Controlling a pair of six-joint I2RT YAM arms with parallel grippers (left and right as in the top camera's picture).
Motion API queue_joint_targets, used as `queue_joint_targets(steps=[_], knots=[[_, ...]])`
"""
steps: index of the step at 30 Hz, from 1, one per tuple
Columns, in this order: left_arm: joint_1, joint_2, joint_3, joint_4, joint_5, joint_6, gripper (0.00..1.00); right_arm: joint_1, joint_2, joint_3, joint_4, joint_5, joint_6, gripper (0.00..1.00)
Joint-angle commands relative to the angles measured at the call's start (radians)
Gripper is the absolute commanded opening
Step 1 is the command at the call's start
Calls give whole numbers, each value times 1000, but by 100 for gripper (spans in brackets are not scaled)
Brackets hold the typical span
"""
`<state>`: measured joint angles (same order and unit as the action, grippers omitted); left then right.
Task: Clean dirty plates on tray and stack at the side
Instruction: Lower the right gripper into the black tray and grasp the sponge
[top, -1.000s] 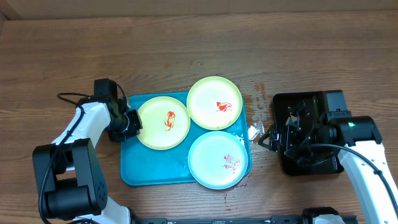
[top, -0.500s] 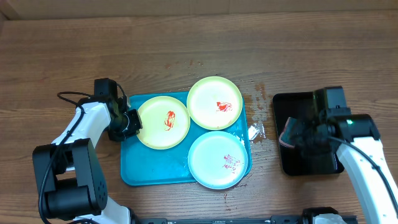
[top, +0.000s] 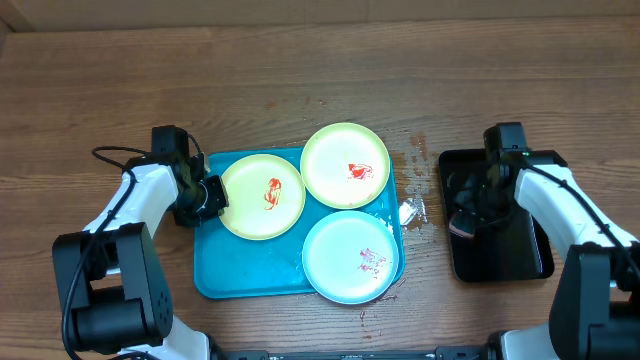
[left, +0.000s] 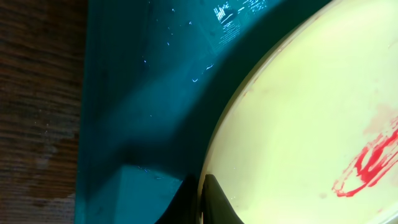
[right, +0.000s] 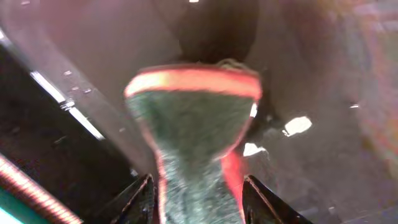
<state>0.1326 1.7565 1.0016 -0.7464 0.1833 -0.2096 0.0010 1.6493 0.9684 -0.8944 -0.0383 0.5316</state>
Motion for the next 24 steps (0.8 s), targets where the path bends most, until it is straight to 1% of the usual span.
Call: queue_joint_targets(steps=[1,10,11,13,14,16,18,22,24], knots=[[5,9,10,8,-37,11,4,-31,16,-2,8,41,16,48],[5,9,10,14,-37,11,4,-29,39,-3,54,19,-8,45],[5,9,10,14,-37,11,4,-29,48,-3,56,5,-8,43],[5,9,10,14,-37,11,4,-29,63,-3,59,-12,-8,36],[5,9,10,14,-37,11,4,-29,73,-3,61,-18,-8,29],[5,9,10,14,-37,11,4,-29,82,-3,65,-20,-9,24],[5,9,10,14,-37,11,4,-29,84,-3,68,-19,-9,4],[4,9,10,16,-37,11,4,-29,77,11,45,-2,-21,4],[5,9,10,20,-37,11,4,-29,63,35,19,4,-55,4]])
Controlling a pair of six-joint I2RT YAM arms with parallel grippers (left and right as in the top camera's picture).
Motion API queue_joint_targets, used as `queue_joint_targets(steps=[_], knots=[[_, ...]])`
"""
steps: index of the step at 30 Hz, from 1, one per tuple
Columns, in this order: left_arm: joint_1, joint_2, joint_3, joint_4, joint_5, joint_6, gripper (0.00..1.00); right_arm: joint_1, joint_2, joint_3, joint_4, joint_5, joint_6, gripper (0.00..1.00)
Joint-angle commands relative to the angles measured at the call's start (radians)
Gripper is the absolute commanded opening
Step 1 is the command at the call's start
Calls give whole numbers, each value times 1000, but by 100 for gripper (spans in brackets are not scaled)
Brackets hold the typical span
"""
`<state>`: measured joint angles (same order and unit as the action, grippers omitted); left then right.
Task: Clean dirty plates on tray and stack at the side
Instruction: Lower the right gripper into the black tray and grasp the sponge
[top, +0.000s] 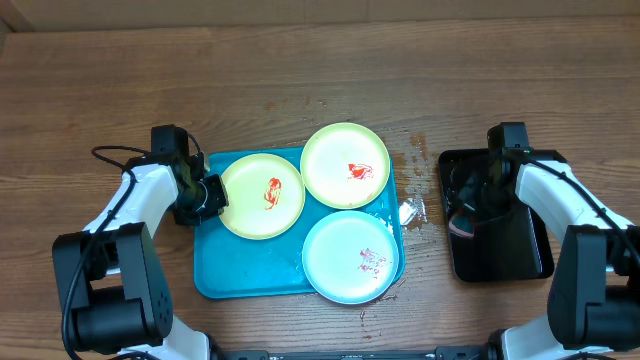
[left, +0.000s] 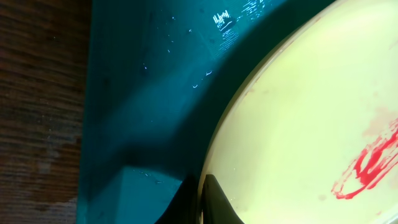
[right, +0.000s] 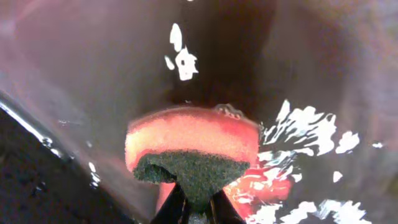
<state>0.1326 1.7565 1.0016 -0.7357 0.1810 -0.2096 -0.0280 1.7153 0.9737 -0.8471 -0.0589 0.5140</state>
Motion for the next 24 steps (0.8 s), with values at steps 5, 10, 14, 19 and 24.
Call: queue_joint_targets(steps=[5,10,14,19,24], knots=[[4,9,10,13,-34,11,4,0,-82,154,-174,98,-40,4],[4,9,10,10,-33,11,4,0,-116,223,-288,138,30,4],[4,9,10,8,-33,11,4,-2,-113,186,-307,199,85,4],[4,9,10,12,-33,11,4,-2,-102,51,-201,201,119,4],[4,9,10,6,-23,11,4,-2,-75,-83,-39,178,115,4]])
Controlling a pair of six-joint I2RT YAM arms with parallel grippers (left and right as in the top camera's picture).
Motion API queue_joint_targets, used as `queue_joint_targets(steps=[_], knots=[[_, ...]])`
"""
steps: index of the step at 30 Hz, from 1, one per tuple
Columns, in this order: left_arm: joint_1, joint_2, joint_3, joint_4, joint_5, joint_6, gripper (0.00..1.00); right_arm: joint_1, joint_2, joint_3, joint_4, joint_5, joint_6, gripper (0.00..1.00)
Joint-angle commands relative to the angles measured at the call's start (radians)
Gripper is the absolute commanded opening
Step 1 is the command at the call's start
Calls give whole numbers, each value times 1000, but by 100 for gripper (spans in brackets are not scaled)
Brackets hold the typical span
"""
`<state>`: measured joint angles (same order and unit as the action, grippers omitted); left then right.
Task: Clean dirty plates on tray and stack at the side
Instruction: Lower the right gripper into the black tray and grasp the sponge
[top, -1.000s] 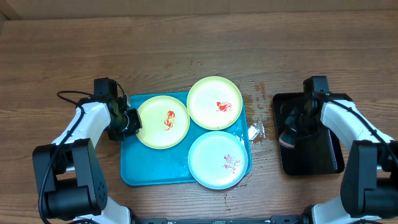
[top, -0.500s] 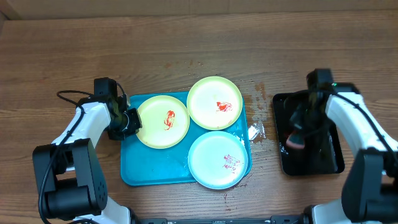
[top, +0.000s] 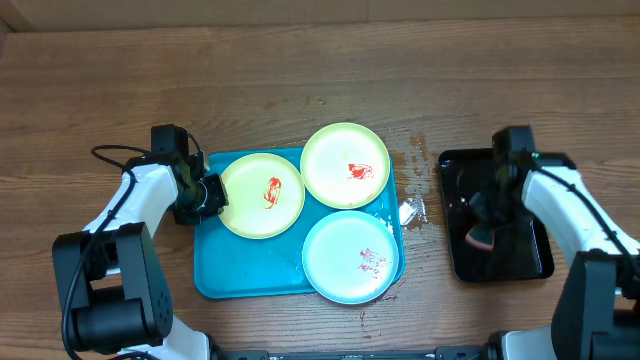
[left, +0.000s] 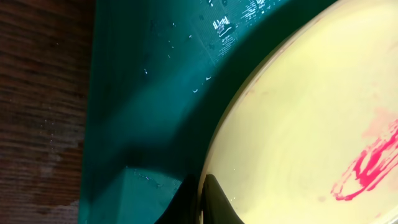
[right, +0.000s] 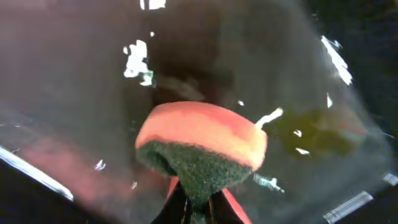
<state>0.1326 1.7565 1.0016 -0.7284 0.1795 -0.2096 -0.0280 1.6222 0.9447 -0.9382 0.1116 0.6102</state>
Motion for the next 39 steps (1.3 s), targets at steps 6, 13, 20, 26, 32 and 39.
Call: queue_joint_targets(steps=[6,13,20,26,32,39], knots=[[4,9,10,-5,-21,11,4,-1,23,-125,166,0,18,4],[4,9,10,-3,2,11,4,-1,27,-164,207,-98,32,4],[4,9,10,-4,2,11,5,0,-29,20,-13,-68,-17,4],[4,9,10,-4,2,11,4,0,-106,223,-156,-49,-38,4],[4,9,10,-5,3,11,4,0,-109,263,-151,-31,-69,4],[4,9,10,-3,5,11,4,1,-172,263,-56,138,-93,4]])
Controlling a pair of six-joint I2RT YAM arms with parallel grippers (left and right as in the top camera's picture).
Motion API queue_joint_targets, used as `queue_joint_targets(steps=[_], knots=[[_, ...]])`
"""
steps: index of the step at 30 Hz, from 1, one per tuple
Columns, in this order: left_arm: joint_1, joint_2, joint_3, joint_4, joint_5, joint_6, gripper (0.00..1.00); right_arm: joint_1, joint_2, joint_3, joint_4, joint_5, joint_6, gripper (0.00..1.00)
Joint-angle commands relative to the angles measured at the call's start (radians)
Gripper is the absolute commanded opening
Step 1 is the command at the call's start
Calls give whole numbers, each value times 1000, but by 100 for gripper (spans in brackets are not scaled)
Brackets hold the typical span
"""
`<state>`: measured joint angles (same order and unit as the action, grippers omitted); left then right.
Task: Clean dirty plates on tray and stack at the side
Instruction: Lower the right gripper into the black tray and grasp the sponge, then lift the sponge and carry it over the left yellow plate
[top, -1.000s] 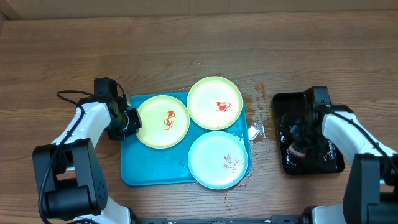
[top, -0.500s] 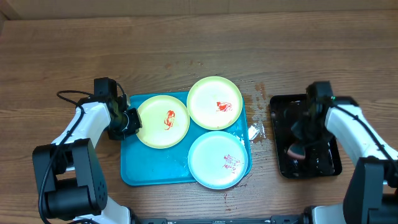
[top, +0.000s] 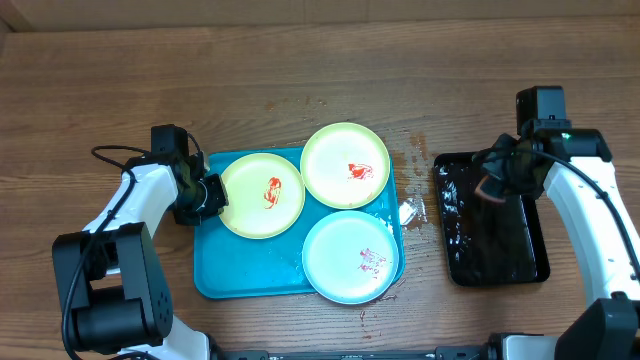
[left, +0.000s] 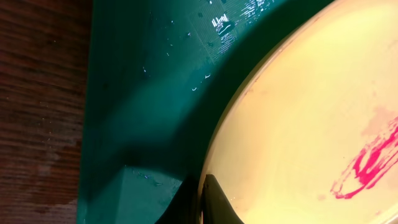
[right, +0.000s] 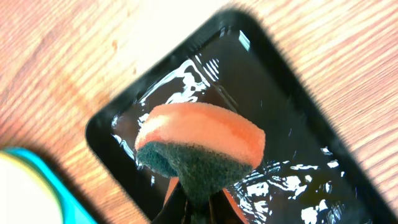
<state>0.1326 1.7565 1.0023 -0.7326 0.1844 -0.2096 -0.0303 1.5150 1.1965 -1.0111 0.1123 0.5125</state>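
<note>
Three dirty plates lie on the blue tray (top: 235, 275). The left yellow plate (top: 262, 195) and the rear yellow plate (top: 346, 165) each carry a red smear. The pale front plate (top: 351, 256) has red specks. My left gripper (top: 208, 195) is shut on the left plate's rim, and in the left wrist view its fingertips (left: 208, 199) pinch the plate (left: 311, 124) edge. My right gripper (top: 490, 186) is shut on an orange sponge (right: 202, 146) with a dark scouring face, held above the black tray (right: 280, 106).
The black tray (top: 495, 272) at the right holds shallow water. A crumpled bit of clear wrapper (top: 410, 211) lies between the two trays. Red and wet spots mark the wood (top: 415, 150) behind it. A black cable (top: 110, 152) loops by the left arm.
My right gripper has risen with the sponge from low in the black tray's middle to above its rear left corner. The left gripper still holds the plate rim, unmoved.
First my right gripper stood open around the sponge in the black tray's water. Then it was shut on the sponge, then held it over the tray's middle, and now carries it higher. My left gripper kept its hold on the left plate throughout.
</note>
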Motion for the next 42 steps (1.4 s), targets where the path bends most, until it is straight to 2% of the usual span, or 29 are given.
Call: queue_joint_targets(steps=[1,10,23,42], knots=[[4,9,10,3,0,11,4,3,-98,11,40,250,18,4],[4,9,10,4,0,11,4,34,-217,11,76,517,48,4],[4,9,10,-1,0,11,4,257,-237,11,60,750,39,4],[4,9,10,-4,0,11,4,288,-237,11,52,812,33,4]])
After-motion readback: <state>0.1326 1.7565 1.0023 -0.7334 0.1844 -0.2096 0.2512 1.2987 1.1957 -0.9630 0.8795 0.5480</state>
